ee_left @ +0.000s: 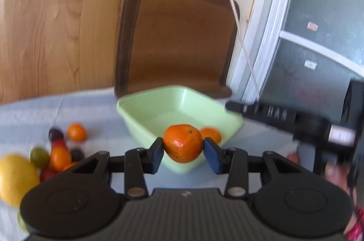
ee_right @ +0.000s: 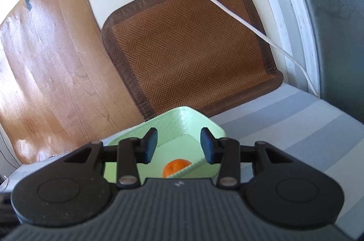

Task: Organize fruits
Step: 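Carry the tangerine into the green bowl and open the left gripper, then move both grippers from the bowl back to the fruit pile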

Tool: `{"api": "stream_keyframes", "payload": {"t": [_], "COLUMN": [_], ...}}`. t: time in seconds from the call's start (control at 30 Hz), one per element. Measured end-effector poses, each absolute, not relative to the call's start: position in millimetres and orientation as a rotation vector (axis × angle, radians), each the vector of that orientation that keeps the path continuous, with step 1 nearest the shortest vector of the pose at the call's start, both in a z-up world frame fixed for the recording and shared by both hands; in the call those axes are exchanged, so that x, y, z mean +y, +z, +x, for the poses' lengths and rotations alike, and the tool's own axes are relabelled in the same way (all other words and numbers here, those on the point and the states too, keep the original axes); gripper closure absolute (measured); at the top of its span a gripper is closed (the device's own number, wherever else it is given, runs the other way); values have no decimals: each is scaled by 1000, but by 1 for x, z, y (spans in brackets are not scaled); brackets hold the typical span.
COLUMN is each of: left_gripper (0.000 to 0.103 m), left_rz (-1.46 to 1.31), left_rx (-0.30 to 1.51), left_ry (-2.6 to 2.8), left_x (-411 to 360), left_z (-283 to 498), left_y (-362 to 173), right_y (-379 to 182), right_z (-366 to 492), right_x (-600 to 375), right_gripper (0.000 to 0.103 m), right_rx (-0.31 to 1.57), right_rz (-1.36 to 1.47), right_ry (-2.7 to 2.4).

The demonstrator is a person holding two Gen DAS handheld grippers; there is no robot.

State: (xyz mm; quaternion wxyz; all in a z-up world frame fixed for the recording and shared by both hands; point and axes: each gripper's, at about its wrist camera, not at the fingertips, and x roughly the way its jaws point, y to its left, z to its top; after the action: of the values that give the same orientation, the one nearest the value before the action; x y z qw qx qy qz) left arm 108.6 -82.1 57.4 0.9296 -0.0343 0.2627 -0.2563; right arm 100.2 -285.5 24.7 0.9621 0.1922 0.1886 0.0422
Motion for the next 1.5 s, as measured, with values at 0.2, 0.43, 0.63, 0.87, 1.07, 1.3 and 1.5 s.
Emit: {"api": "stream_keyframes", "payload": {"t": [0.2, 0.43, 0.63, 0.87, 1.07, 1.3, 1.5], "left_gripper": [64, 59, 53, 51, 51, 49, 41], "left_rz": [5, 23, -2, -119, -151, -144, -120], "left_rx": [584, 599, 559, 410, 425, 536, 544], "left_ry": [-526, -480, -458, -260, -69, -105, -152], "left_x": [-125, -125, -104, 3, 78, 87, 81], "left_z": [153, 154, 140, 83, 48, 36, 52], "left_y": [47, 28, 45, 85, 79, 34, 27], "right_y": [18, -8, -8, 3, 29, 34, 41], "right_z": [108, 132, 132, 111, 70, 68, 68], "right_x": [-305, -340, -326, -310, -312, -252, -153], "right_gripper": [59, 57, 58, 52, 52, 52, 53], "right_rx": [393, 527, 588, 608, 317, 374, 512], "right_rz": [453, 737, 695, 645, 556, 479, 300], "right_ry": [1, 84, 136, 208, 13, 338, 589]}}
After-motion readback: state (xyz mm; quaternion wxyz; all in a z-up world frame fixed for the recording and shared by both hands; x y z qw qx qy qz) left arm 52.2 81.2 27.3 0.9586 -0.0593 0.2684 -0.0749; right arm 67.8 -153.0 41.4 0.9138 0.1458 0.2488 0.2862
